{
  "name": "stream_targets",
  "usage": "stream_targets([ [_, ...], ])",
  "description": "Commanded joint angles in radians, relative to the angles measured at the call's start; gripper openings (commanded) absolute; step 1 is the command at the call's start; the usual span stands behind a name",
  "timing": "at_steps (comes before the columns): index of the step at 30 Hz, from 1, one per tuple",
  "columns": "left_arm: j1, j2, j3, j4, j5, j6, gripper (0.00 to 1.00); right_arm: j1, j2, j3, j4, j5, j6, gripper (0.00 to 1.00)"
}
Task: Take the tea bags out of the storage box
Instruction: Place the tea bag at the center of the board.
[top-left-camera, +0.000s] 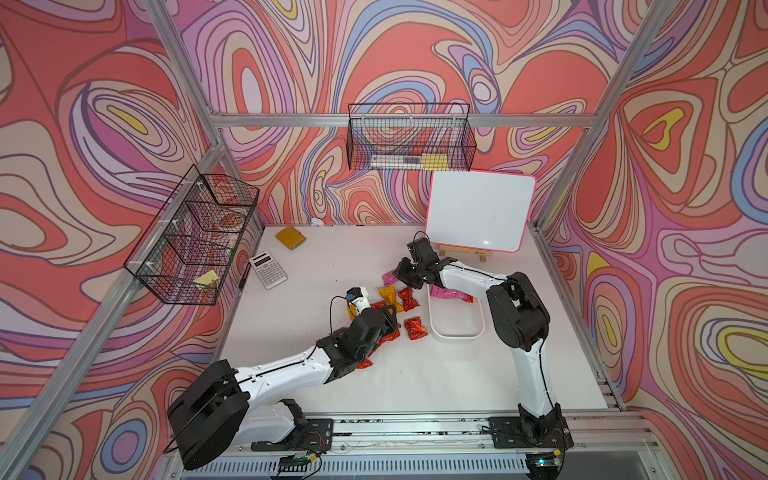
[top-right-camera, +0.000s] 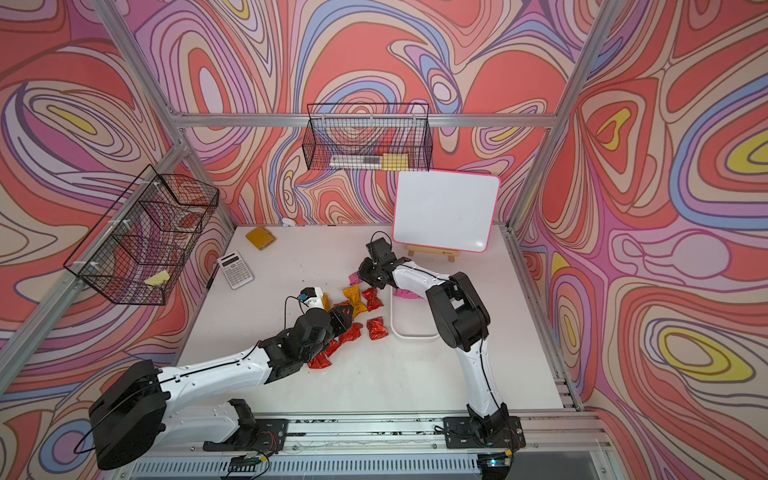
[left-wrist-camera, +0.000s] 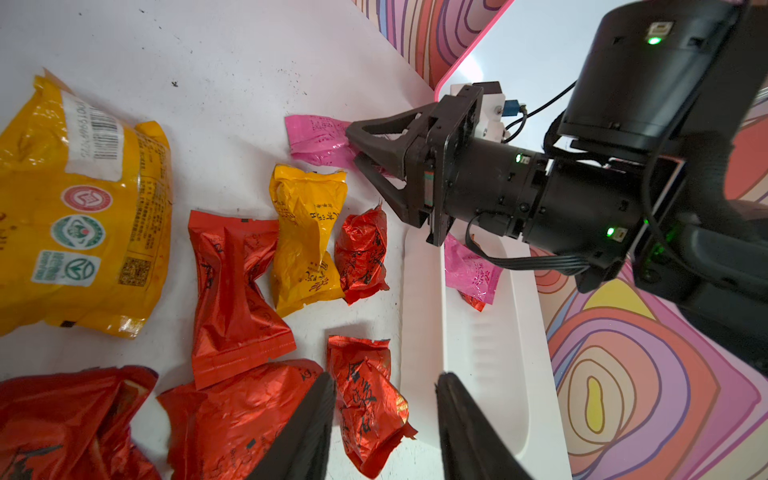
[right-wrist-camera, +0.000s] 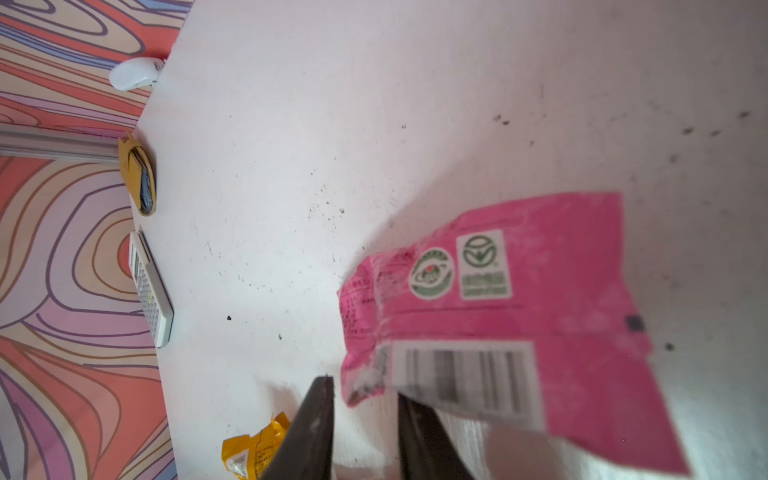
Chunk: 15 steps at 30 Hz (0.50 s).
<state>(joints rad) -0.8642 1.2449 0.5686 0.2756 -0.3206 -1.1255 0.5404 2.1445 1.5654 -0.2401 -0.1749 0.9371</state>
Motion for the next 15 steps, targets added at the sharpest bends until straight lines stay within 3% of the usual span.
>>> stream_targets([
  [1, 0.006, -0.019, 0.019, -0.006, 0.0, 0.028, 0.45, 0.001, -0.115, -0.026, 0.009, 0.027, -0.073, 0.39],
  [6, 0.006, 0.011, 0.034, 0.024, 0.031, 0.036, 0.46, -0.001, -0.273, -0.116, -0.02, 0.101, -0.166, 0.53],
  [9, 0.006, 0.046, 0.061, 0.038, 0.069, 0.052, 0.46, -0.017, -0.362, -0.185, -0.056, 0.16, -0.194, 0.56],
  [15, 0.006, 0.142, 0.098, 0.126, 0.161, 0.05, 0.49, -0.104, -0.471, -0.301, -0.18, 0.202, -0.09, 0.57],
])
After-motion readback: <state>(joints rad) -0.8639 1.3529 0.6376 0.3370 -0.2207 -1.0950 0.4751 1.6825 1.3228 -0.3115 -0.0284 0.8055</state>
